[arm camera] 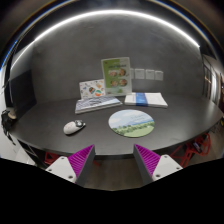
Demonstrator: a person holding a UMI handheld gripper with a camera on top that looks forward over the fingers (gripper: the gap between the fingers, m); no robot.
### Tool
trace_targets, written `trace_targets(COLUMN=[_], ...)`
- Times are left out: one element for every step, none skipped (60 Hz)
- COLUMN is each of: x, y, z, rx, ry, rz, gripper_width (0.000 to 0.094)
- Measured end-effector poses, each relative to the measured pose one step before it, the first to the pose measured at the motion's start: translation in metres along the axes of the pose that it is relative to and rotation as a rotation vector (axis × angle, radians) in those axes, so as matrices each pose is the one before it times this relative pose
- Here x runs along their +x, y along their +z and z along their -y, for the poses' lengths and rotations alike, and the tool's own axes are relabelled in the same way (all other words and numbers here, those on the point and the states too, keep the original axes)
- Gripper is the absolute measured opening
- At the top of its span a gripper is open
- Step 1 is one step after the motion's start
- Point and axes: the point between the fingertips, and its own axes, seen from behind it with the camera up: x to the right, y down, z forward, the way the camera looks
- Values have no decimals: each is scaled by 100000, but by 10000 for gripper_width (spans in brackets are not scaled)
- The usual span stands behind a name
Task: Arrange mouse
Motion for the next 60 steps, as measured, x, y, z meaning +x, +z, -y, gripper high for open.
trace_targets(x=[-301, -356, -363, -432, -475, -560, -585, -625, -610, -683, -707, -746, -738, -761, -711, -514, -794, -487, -425, -397, -334, -332, -292, -254, -119, -460, -287, -286, -241, -188, -141, -37, 11, -6, 119, -160, 13, 25, 34, 209, 48, -158, 0, -75, -45, -55, -50, -318, -175, 10, -209, -79, -152, -236, -38, -30, -69, 143, -2, -22], y=[74, 132, 200, 304, 383, 504, 501, 98, 961, 716, 638, 691, 672, 731, 710, 798, 597, 641, 685, 708, 650, 604, 574, 583, 627, 448, 509, 487, 469, 466, 532, 425, 417, 409, 522, 353, 470, 413, 439, 473, 367, 268, 340, 356, 372, 331, 415, 184, 251, 305, 89, 187, 216, 137, 68, 65, 6, -12, 11, 36], z=[-31, -13, 18, 63, 58, 16, 42, -59, 31, -37, -18, -68, -85, -124, -128, -59, -94, -46, 8, -12, -43, 10, 62, 129, 223, 256, 308, 268, 245, 203, 153, 173, 366, 209, 206, 180, 242, 167, 239, 223, 182, 120, 219, 187, 157, 159, 248, 126, 127, 227, 40, 114, 69, 59, 3, 86, -124, 86, 15, -38], rx=[-125, -64, 58, 148, 108, 65, -5, -143, -305, -306, -340, -301, -389, -568, -561, -314, -719, -388, -393, -517, -652, -739, -688, -549, 60, -408, 7, -5, -94, -230, -368, -334, 317, -216, -97, -295, -60, -358, -295, -67, -472, -836, -239, -261, -270, -230, 178, -297, -270, 145, -245, 109, 100, 77, -49, 252, -754, -466, -498, -497], ry=[-922, -1007, -1020, -998, -957, -1003, -917, -515, -494, -484, -399, -478, -535, -689, -806, -743, -889, -767, -651, -614, -554, -429, -326, -135, 139, 474, 614, 577, 534, 469, 411, 132, -50, -275, -117, -98, 61, 244, 502, 533, 611, 457, 491, 383, 161, -188, -307, 193, 741, 1056, 714, 563, 324, 508, 530, 190, -30, -29, -29, 37], rz=[1251, 1360, 1308, 1411, 1525, 1747, 1862, 1935, 1919, 1875, 1997, 2063, 2038, 2037, 1953, 2204, 1220, 1255, 913, 739, 620, 458, 317, 301, 741, 1, 409, 423, 259, 25, -327, -715, -939, -876, -571, -1395, -1114, -1287, -1559, -1331, -1951, -1962, -1677, -1498, -1581, -1587, -797, -1182, -715, -466, -1077, -724, -540, -18, -734, -685, -252, 246, -262, -146], gripper_width=[811, 818, 816, 817, 816, 816, 815, 816, 814, 814, 814, 813, 813, 813, 815, 812, 812, 815, 815, 813, 812, 812, 814, 813, 812, 813, 813, 815, 812, 814, 815, 814, 812, 812, 812, 813, 813, 813, 813, 815, 816, 817, 818, 817, 816, 818, 818, 810, 803, 840, 838, 761, 684, 607, 605, 637, 564, 559, 531, 573])
